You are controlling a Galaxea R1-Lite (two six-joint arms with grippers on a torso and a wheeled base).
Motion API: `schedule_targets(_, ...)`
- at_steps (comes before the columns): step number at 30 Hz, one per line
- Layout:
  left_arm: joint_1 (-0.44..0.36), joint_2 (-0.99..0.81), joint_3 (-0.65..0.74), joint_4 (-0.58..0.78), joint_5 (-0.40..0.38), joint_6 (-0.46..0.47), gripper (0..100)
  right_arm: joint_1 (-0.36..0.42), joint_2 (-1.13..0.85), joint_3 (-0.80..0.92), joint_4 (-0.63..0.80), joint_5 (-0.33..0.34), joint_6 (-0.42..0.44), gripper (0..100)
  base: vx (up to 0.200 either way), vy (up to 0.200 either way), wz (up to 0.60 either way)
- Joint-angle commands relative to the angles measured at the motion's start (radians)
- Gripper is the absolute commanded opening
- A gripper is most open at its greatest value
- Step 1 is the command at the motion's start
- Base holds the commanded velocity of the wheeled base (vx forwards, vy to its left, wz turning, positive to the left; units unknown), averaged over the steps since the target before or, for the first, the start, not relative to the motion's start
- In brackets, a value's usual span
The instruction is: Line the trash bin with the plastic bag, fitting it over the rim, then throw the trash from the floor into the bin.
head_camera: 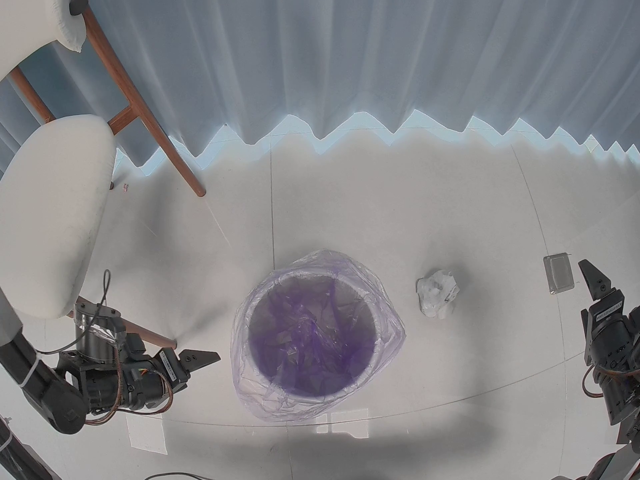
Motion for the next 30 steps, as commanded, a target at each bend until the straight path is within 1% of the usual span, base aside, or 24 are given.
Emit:
schedule_targets(1, 0.004, 0.176, -0.037, -0.046, 0.007, 0.011, 100, -0.012, 0.002, 0.018, 0.014, -0.001, 0.000, 100, 0.000, 0.000, 0.00)
schedule_targets(6, -0.004, 0.229, -0.039, -0.104, 0.005, 0.008, 100, -0.017, 0.004, 0.018, 0.016, -0.001, 0.000, 100, 0.000, 0.000, 0.00)
schedule_targets(8, -0.005, 0.258, -0.048, -0.152, 0.008, 0.013, 100, -0.019, 0.004, 0.018, 0.031, -0.001, 0.002, 100, 0.000, 0.000, 0.00)
schedule_targets(9, -0.005, 0.268, -0.051, -0.163, 0.014, 0.014, 100, -0.019, 0.004, 0.018, 0.037, -0.001, 0.002, 100, 0.000, 0.000, 0.00)
schedule_targets(11, -0.008, 0.293, -0.059, -0.193, 0.053, 0.014, 100, -0.019, 0.004, 0.018, 0.042, -0.004, 0.002, 100, 0.000, 0.000, 0.00)
schedule_targets(12, -0.008, 0.295, -0.059, -0.195, 0.056, 0.014, 100, -0.019, 0.004, 0.018, 0.042, -0.004, 0.002, 100, 0.000, 0.000, 0.00)
schedule_targets(13, -0.008, 0.314, -0.068, -0.226, 0.086, 0.016, 100, -0.019, 0.004, 0.018, 0.042, -0.005, 0.002, 100, 0.000, 0.000, 0.00)
schedule_targets(14, -0.008, 0.325, -0.070, -0.242, 0.099, 0.016, 100, -0.019, 0.004, 0.018, 0.042, -0.005, 0.002, 100, 0.000, 0.000, 0.00)
schedule_targets(20, -0.007, 0.380, -0.073, -0.345, 0.108, 0.030, 100, -0.019, 0.007, 0.018, 0.042, -0.005, 0.005, 100, 0.000, 0.000, 0.00)
schedule_targets(24, -0.022, 0.413, -0.079, -0.353, 0.109, 0.031, 100, -0.019, 0.007, 0.018, 0.043, -0.005, 0.005, 100, 0.000, 0.000, 0.00)
schedule_targets(30, -0.038, 0.422, -0.133, -0.342, 0.112, 0.033, 100, -0.019, 0.008, 0.018, 0.043, -0.005, 0.005, 100, 0.000, 0.000, 0.00)
